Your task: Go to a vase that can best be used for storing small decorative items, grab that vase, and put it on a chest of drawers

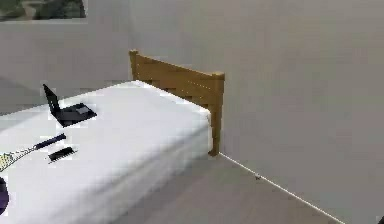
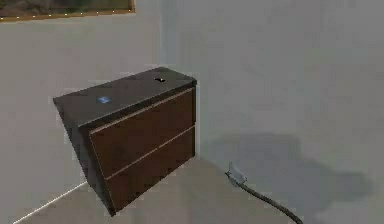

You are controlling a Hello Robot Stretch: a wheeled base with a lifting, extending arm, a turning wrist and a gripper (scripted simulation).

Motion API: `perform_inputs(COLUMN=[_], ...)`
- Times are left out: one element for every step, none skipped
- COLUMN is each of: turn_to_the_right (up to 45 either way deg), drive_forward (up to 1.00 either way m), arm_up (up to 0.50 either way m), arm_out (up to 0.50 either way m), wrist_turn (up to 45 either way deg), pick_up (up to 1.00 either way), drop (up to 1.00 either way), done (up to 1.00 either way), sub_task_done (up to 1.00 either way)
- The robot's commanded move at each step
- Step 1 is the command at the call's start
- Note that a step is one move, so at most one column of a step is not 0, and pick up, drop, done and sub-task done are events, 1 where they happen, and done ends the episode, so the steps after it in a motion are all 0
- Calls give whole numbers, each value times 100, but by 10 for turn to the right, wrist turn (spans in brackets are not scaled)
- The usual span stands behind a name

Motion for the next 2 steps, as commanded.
perform_inputs(turn_to_the_right=[-450, 0], drive_forward=[0, 45], arm_up=[0, 0], arm_out=[0, 0], wrist_turn=[0, 0], pick_up=[0, 0], drop=[0, 0], done=[0, 0], sub_task_done=[0, 0])
